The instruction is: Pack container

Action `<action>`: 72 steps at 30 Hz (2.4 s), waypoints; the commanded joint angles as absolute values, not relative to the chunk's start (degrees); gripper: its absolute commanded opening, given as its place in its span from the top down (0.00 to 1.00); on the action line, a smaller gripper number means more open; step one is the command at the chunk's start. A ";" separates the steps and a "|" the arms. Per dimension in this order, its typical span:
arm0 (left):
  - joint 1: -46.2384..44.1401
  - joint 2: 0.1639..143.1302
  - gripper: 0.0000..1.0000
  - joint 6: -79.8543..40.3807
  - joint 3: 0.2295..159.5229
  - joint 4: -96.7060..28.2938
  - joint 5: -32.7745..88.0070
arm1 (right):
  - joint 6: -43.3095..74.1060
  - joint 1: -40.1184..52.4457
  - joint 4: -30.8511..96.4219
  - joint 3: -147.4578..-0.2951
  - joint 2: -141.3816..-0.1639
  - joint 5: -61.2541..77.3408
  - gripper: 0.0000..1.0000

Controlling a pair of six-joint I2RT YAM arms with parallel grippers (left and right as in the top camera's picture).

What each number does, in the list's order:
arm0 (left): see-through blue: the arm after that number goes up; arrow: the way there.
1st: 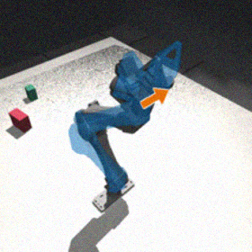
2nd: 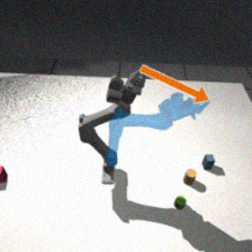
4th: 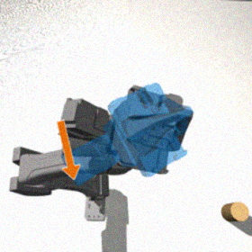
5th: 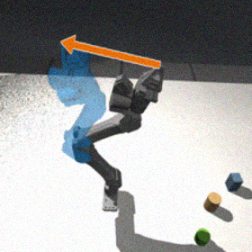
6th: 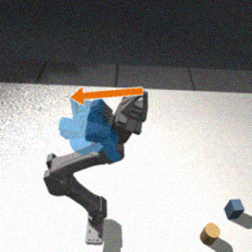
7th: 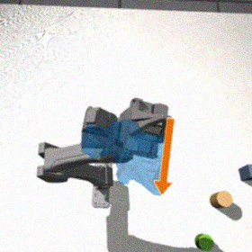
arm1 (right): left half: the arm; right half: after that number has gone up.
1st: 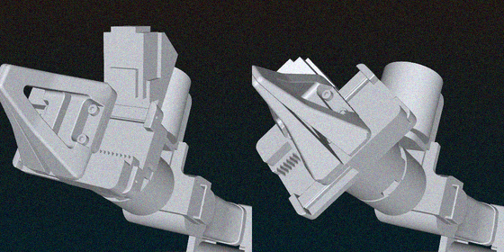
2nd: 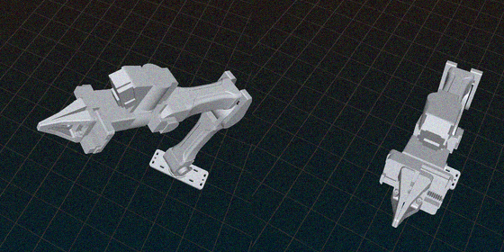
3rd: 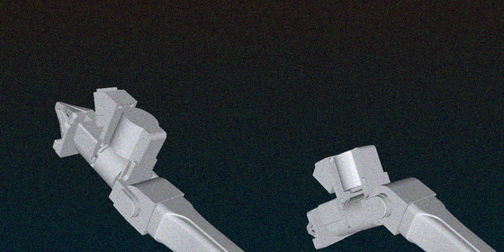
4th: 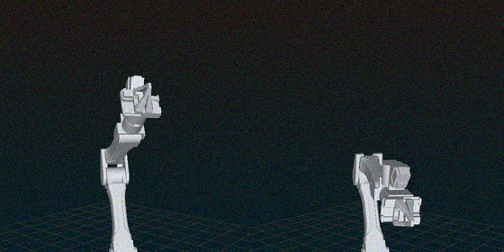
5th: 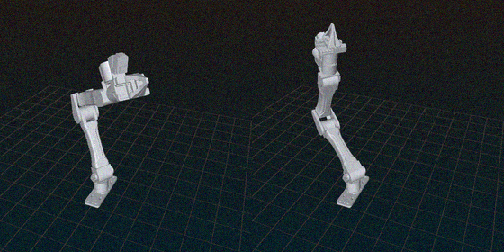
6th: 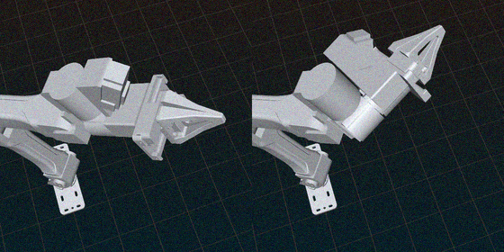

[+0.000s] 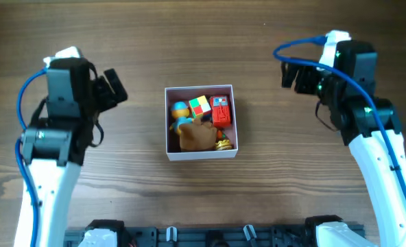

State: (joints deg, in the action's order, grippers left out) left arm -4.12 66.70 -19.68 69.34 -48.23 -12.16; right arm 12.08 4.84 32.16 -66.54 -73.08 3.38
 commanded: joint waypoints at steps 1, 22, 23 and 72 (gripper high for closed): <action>-2.28 69.60 0.00 -21.30 69.45 -47.77 -11.18 | 11.94 4.93 27.79 -67.44 -73.10 1.91 0.00; -18.85 28.18 0.00 -13.72 37.23 -46.65 -21.19 | 9.80 5.08 58.37 -44.49 -20.32 -6.52 0.00; -18.85 28.77 0.00 -13.74 36.32 -44.56 -23.18 | 10.59 5.08 58.17 -44.23 -20.47 -9.43 0.00; 4.99 12.75 0.00 -6.39 27.86 -33.36 -4.73 | 14.09 7.86 50.68 -39.64 -13.93 -15.00 0.00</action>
State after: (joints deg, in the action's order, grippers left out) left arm 5.26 13.26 -7.53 28.56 -30.98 -5.85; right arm 13.23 7.46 50.59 -38.74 -14.39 -14.85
